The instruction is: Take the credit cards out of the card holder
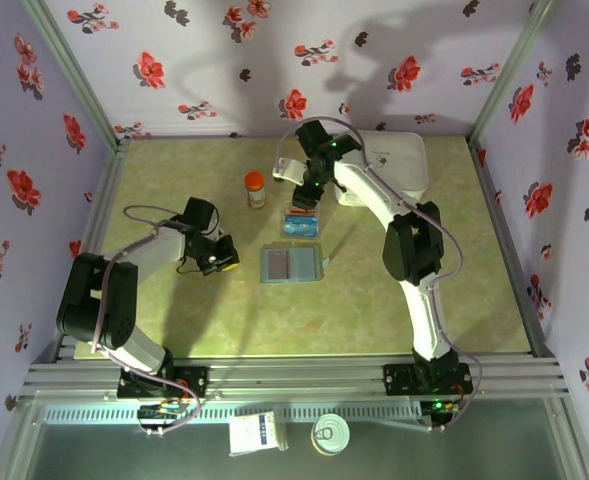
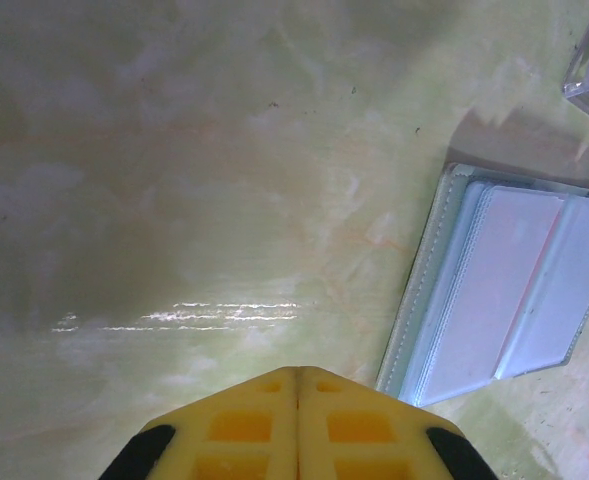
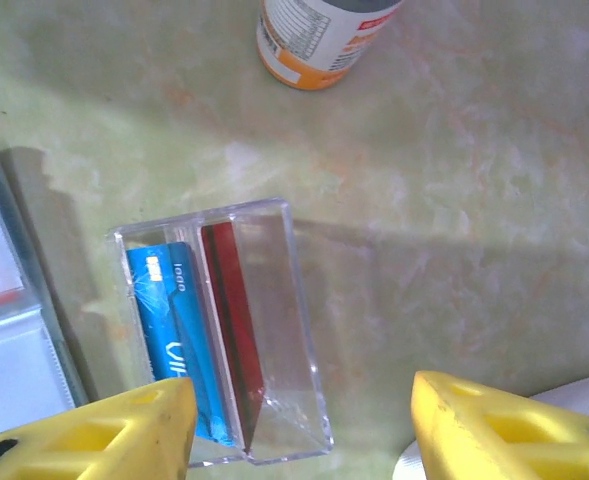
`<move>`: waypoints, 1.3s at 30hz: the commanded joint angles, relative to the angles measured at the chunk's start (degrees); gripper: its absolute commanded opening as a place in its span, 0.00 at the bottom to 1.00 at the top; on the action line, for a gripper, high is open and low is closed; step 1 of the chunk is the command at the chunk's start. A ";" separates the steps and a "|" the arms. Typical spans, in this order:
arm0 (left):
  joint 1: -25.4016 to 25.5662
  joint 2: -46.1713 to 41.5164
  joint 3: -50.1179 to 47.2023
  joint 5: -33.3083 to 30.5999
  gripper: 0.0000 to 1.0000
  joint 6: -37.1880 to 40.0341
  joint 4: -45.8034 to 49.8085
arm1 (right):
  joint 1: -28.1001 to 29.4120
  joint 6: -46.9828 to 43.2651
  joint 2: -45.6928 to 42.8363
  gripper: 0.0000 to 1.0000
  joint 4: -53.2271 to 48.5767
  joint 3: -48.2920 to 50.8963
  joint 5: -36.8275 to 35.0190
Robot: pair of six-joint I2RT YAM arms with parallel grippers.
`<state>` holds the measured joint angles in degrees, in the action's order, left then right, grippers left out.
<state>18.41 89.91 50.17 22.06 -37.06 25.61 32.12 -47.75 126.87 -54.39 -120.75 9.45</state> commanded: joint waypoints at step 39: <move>-0.57 -1.64 -0.74 1.31 0.07 0.68 0.39 | 0.50 4.65 1.85 0.72 15.27 4.21 -17.74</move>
<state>18.37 88.51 49.32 22.68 -37.08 25.36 32.97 -44.84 129.45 -40.77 -116.03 -7.14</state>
